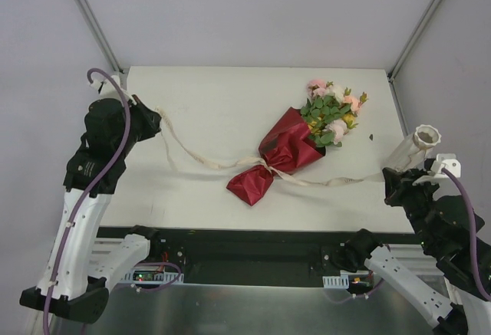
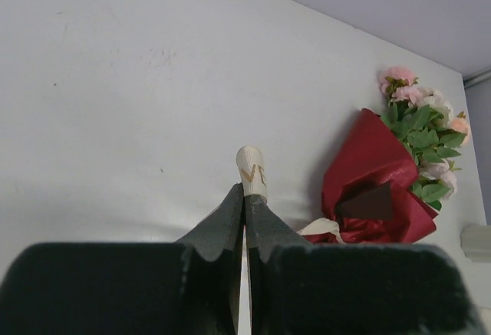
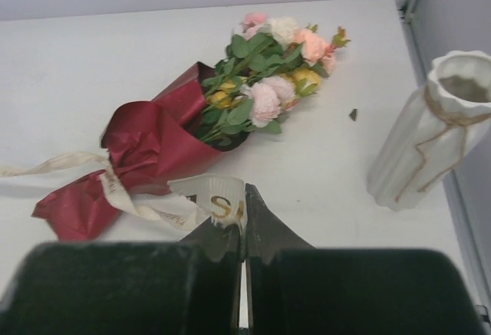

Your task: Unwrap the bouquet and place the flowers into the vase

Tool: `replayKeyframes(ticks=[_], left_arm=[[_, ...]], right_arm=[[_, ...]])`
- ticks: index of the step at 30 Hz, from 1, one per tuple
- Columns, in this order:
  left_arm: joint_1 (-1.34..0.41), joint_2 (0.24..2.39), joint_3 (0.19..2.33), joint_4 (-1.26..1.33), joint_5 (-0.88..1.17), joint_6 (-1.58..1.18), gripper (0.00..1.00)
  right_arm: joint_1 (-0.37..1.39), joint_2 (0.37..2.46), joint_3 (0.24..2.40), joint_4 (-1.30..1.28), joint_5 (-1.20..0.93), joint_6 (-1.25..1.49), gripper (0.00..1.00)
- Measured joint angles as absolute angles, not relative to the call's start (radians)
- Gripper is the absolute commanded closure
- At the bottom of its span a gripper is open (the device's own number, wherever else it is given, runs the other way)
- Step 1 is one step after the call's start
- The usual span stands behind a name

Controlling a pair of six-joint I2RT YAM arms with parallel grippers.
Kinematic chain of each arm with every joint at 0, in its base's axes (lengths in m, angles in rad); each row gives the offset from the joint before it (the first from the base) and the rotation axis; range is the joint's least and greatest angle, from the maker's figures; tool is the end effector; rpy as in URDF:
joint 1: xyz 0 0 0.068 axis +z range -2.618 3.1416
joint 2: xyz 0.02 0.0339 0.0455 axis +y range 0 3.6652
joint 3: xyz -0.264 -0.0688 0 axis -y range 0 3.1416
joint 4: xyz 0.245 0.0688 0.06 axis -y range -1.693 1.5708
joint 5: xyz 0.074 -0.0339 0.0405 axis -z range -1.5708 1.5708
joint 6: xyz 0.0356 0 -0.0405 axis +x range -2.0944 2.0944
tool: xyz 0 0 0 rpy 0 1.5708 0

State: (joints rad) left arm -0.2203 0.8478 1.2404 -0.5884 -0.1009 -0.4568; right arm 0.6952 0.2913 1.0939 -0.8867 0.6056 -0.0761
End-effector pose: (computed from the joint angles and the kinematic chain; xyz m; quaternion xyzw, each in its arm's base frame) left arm 0.1531 -0.0306 0.4393 -0.1228 0.7627 -0.1737 0.6108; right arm 0.0108 -0.0174 0.3985 -0.0774 0.7270 -0.0123 0.6821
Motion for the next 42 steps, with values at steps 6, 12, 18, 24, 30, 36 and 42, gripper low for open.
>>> replayKeyframes(ticks=[6,12,18,24,30,36,42], left_arm=[[-0.220,1.050,1.316,-0.588,0.049,-0.457,1.00],[-0.220,1.277,1.409,-0.590,0.200,-0.458,1.00],[-0.207,1.387,1.527,-0.588,0.258,-0.458,0.90],[-0.194,1.403,1.556,-0.586,0.272,-0.453,0.83],[-0.179,1.407,1.556,-0.585,0.282,-0.435,0.51],[-0.176,1.398,1.524,-0.562,0.358,-0.427,0.44],[-0.332,1.369,1.350,-0.514,0.474,-0.434,0.65]], right_arm=[[0.694,0.330,1.019,-0.786,0.352,0.012,0.99],[0.705,0.628,0.929,-0.587,-0.021,0.092,0.99],[0.778,0.786,0.929,-0.582,-0.075,0.093,0.99],[0.781,0.730,0.886,-0.625,0.017,0.109,0.97],[0.778,0.657,0.763,-0.707,0.142,0.159,0.87],[0.692,0.710,0.750,-0.741,0.205,0.192,0.57],[0.626,0.891,0.758,-0.755,0.232,0.174,0.37]])
